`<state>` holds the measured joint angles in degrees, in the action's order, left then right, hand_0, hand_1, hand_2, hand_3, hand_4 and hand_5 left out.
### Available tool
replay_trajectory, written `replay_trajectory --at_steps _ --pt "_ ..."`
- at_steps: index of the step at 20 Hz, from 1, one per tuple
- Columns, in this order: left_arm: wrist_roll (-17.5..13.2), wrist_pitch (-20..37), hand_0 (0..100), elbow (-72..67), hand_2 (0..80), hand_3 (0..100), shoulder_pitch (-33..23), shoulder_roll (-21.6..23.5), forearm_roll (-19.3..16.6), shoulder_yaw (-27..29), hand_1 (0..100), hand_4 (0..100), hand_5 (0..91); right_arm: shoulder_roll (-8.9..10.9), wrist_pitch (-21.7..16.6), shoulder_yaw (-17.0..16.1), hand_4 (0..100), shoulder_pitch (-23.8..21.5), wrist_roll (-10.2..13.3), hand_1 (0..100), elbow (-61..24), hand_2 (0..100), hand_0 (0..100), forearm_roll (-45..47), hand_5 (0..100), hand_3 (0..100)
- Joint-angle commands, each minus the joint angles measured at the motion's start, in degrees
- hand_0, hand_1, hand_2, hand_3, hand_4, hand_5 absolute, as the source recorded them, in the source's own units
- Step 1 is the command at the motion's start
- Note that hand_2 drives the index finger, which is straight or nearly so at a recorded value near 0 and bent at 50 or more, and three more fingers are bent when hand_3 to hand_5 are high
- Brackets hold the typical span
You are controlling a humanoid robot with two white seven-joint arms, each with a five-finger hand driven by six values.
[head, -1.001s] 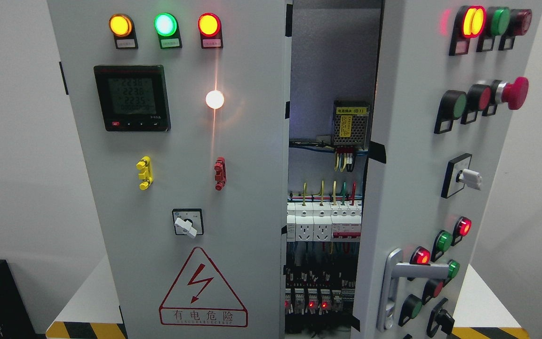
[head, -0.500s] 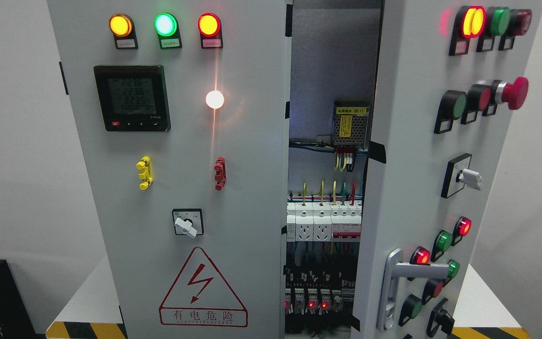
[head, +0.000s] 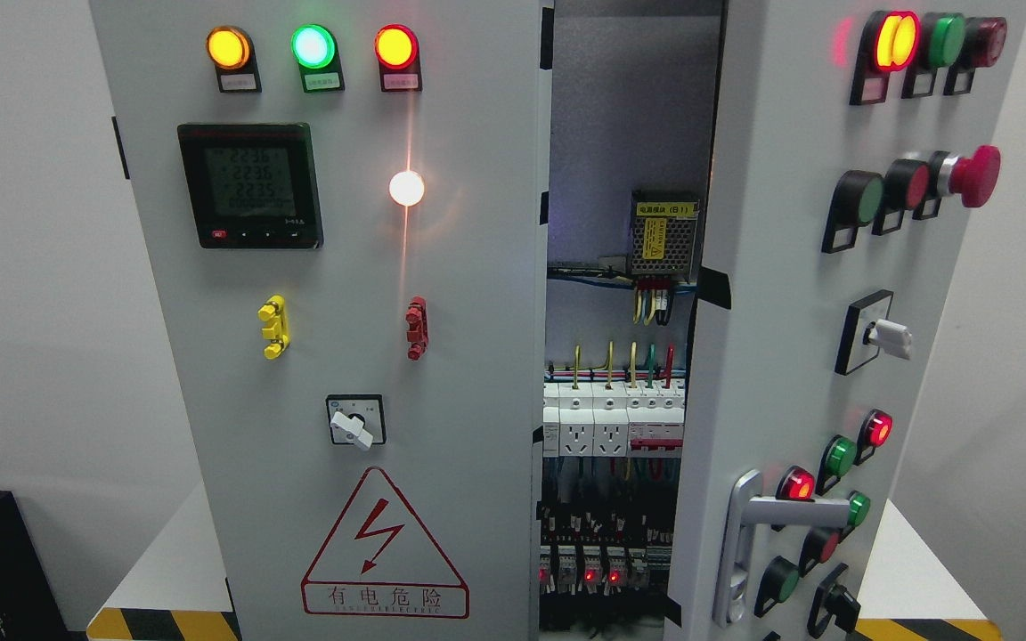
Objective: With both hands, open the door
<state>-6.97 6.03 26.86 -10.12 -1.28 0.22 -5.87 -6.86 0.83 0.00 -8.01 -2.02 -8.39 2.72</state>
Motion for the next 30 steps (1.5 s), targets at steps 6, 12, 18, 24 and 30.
replay_trajectory --at_steps 6,12,18,24,30 --pt "-0.3 0.0 0 39.0 0.0 0 -2.4 9.4 6.0 -10.7 0 0 0.0 0.0 0.0 0.3 0 -0.1 0.0 0 0.0 0 0 0.0 0 0" --pt "-0.9 0.0 0 58.5 0.0 0 -2.4 23.7 19.9 -20.4 0 0 0.0 0.0 0.0 0.3 0 0.0 0.0 0 0.0 0 0 0.0 0 0" --pt "-0.9 0.7 0 73.0 0.0 0 -3.8 35.0 26.1 -22.6 0 0 0.0 0.0 0.0 0.3 0 0.0 0.0 0 0.0 0 0 0.0 0 0" --pt "-0.9 7.6 0 80.7 0.0 0 -3.1 45.4 28.2 -23.7 0 0 0.0 0.0 0.0 0.3 0 -0.1 0.0 0 0.0 0 0 0.0 0 0" --pt "-0.9 8.2 0 85.8 0.0 0 3.8 50.0 36.8 -26.8 0 0 0.0 0.0 0.0 0.3 0 0.0 0.0 0 0.0 0 0 0.0 0 0"
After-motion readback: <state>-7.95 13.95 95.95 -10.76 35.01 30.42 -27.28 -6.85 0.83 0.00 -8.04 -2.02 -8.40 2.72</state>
